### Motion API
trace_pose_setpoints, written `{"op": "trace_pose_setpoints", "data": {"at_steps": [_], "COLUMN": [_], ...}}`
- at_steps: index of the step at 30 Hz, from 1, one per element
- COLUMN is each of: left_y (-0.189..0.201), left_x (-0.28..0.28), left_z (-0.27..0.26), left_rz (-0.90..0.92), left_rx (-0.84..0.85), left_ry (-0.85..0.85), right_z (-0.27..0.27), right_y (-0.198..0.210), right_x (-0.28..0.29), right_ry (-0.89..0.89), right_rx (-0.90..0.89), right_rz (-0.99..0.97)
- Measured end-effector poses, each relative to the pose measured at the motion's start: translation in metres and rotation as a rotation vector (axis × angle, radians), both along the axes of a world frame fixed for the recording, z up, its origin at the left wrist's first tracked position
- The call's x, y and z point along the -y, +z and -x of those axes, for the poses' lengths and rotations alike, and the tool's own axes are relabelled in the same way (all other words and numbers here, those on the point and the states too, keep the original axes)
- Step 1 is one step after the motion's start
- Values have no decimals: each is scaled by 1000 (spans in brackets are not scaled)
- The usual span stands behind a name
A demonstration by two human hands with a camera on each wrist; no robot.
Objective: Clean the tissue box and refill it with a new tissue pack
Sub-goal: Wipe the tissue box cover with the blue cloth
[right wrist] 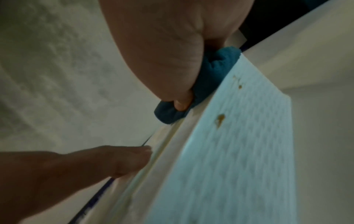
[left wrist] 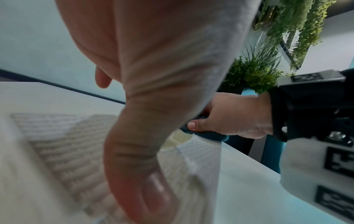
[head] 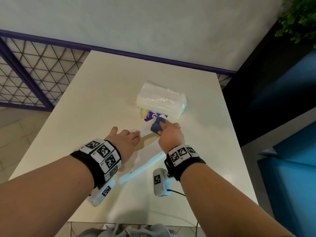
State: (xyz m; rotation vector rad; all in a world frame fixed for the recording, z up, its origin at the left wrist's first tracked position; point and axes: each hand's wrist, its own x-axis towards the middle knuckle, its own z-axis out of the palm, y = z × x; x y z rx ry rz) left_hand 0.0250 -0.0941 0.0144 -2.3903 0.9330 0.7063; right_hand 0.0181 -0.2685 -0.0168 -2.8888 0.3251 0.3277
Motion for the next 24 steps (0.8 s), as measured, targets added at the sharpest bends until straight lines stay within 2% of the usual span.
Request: {"op": "trace_pose_setpoints", "data": {"at_steps": [2,5,8,10,12,14,16,18,19,23,24], "left_y": [0,0,2,2,1,-1,0,1,2,2,0], "left_x": [-1,-4,-3,-2,-3,-4,-5,-4,-4,-6,-5], "left_z": [0,-2,-3,-3,-3,-3,-1,0,-1,-5,-5], "left_rz": [16,37,52,55,50,54,92,112,104,54,57], "left_rx": [-3,-18,-70,-80,-80,-65,-45,-41,-50,-95,-98], "left_ry": [2,9,47,55,43,35,47,53,47,43,56], "right_z": [5,8,-16,-32,-39,-36,-33,-29,-33,-55,-56], "right_y": [2,8,24,31,26,10,-5,-2,1,10,10], "right_x": [-5,-5,10,19,13,-4,-16,-21,-14,20,17], "right_ry": [30,87,11,-51,1,135,292,463,548,377,328], "right_rx": [-34,-53,83,89,-3,-67,-86,-112,-131,-220,-212], "right_rz": [9,-120,-148,-90,56,220,265,259,334,504,480]}}
